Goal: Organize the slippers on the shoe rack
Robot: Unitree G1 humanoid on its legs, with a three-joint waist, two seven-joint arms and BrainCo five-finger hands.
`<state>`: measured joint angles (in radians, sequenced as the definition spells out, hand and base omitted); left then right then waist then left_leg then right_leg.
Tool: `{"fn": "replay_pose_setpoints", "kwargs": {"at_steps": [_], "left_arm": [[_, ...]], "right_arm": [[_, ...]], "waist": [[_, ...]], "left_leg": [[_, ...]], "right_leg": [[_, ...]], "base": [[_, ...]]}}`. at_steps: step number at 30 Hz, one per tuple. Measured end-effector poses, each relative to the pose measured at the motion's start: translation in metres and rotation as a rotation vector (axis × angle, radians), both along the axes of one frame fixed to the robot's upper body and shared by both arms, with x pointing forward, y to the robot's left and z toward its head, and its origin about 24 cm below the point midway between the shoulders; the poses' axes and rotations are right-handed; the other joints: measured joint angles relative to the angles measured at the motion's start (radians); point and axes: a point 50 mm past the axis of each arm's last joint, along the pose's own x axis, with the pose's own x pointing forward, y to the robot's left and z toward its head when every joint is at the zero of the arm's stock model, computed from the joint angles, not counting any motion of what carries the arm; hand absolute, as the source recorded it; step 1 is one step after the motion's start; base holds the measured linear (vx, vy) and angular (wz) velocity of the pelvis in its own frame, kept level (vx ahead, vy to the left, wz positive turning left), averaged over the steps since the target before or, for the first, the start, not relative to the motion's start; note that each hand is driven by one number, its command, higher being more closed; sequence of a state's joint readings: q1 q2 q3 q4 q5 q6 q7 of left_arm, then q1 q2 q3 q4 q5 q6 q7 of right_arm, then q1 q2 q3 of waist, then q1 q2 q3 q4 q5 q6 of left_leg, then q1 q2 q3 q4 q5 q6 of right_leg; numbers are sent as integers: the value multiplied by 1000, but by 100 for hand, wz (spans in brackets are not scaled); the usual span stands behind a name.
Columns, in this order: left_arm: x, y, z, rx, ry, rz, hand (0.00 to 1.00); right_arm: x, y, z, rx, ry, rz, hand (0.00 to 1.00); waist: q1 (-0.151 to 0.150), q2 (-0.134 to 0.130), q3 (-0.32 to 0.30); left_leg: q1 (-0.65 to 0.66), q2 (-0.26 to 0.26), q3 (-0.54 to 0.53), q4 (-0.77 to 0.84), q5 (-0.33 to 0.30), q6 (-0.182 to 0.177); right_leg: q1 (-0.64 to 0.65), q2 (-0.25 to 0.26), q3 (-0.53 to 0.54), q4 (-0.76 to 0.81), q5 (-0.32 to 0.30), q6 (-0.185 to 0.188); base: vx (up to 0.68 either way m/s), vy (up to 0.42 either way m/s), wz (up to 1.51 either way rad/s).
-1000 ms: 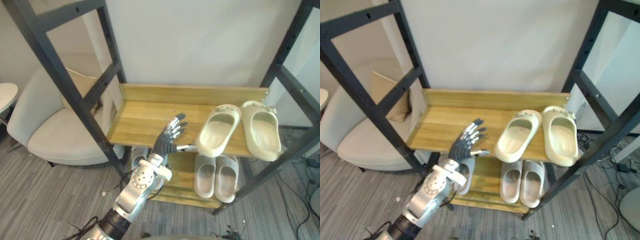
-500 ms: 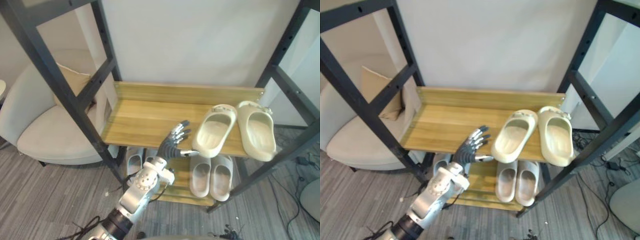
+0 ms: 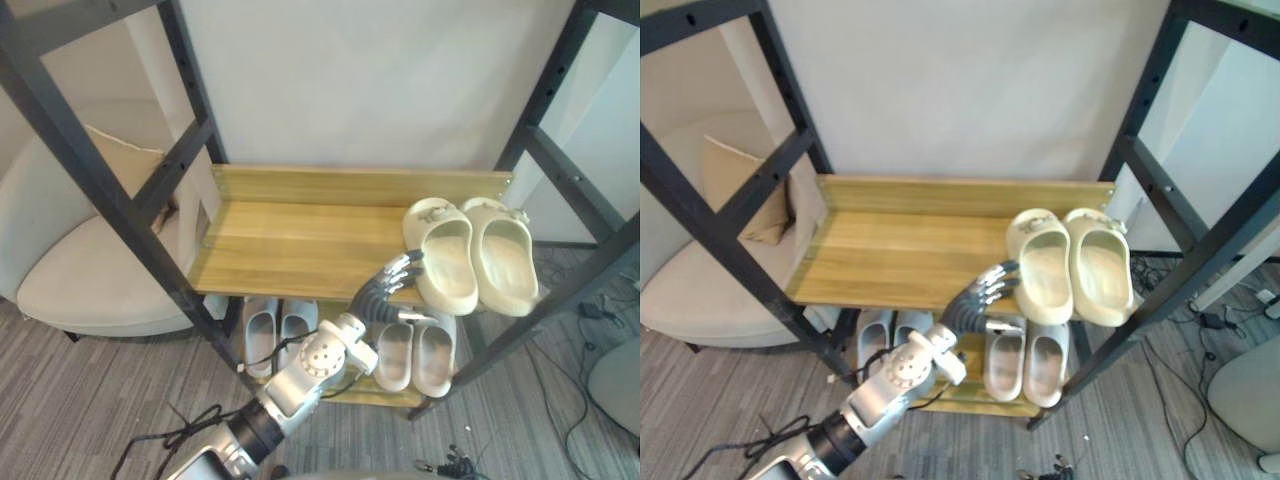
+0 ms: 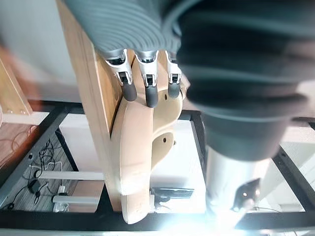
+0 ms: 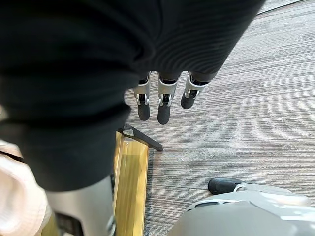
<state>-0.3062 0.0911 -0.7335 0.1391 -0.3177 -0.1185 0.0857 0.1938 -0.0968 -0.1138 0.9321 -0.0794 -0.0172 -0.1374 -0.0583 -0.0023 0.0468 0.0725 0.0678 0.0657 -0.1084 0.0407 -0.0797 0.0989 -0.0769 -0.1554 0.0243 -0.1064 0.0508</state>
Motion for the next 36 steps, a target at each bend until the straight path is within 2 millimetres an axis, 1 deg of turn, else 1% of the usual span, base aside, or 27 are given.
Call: {"fn": "replay_pose_setpoints", "kwargs": {"at_steps": [8, 14, 17, 20, 22, 23, 24, 26, 29, 35, 36], "left_arm": [[7, 1, 1, 14, -10, 30, 0], [14, 7, 5, 2, -19, 74, 0], [17, 10, 7, 0, -24, 88, 0], [23, 19, 10, -12, -25, 130, 0], [26, 32, 14, -34, -26, 174, 0], [26, 33, 15, -39, -24, 177, 0], [22, 39, 18, -70, -28, 189, 0], [16, 44, 23, -99, -39, 182, 0], [6, 48, 29, -153, -40, 155, 0], [-7, 51, 35, -224, -32, 108, 0], [-12, 52, 37, -262, -19, 84, 0]], "right_arm": [[0, -1, 0, -2, 0, -2, 0], [1, -3, 1, -8, -3, -4, 0], [1, -3, 1, -9, -4, -4, 0], [4, -4, 1, -10, -10, -1, 0], [7, -5, 2, -12, -18, 4, 0], [7, -5, 2, -12, -18, 4, 0], [7, -5, 2, -12, -18, 5, 0], [7, -5, 2, -10, -16, 7, 0], [5, -7, 2, -8, -5, 15, 0], [10, -4, 0, 0, 1, 39, 0], [10, -5, 0, 2, 5, 50, 0]], "waist": [[-2, 2, 2], [-8, 15, 10], [-8, 16, 10], [-10, 22, 15], [-9, 25, 21], [-9, 25, 21], [-7, 24, 22], [-2, 24, 22], [4, 23, 22], [13, 21, 23], [15, 20, 23]], "left_leg": [[-2, 2, 12, 0, -1, -1], [-2, 3, 14, 0, -2, -2], [-2, 4, 13, 0, -2, -3], [-3, 4, 10, 1, -2, -3], [-2, 4, 7, 4, -2, -3], [-2, 4, 6, 4, -2, -3], [-2, 3, 4, 4, -2, -3], [-3, -1, -2, 4, -2, -3], [-2, -6, -24, 4, -2, -3], [-2, -9, -36, 4, -2, -2], [-3, -10, -46, 4, -2, -2]], "right_leg": [[-10, 1, 8, 3, 2, -1], [-10, 1, 7, 4, 2, -1], [-9, 2, 3, 3, 2, -1], [-8, 3, 1, 2, 2, -1], [0, 3, -3, 0, 2, -1], [0, 3, -4, 0, 2, -1], [3, 2, -7, -2, 2, -1], [8, 1, -14, -7, 2, -1], [18, -2, -34, -16, 1, 0], [24, -2, -44, -19, 1, 0], [29, -2, -51, -21, 1, 0]], "base": [[-11, 0, -4], [0, 0, 0], [0, 0, 0], [0, 0, 0], [24, -4, 3], [7, -4, 6], [-1, -1, 5], [-2, 0, 10], [-30, -2, 20], [-14, -5, 6], [-16, -9, 9]]}}
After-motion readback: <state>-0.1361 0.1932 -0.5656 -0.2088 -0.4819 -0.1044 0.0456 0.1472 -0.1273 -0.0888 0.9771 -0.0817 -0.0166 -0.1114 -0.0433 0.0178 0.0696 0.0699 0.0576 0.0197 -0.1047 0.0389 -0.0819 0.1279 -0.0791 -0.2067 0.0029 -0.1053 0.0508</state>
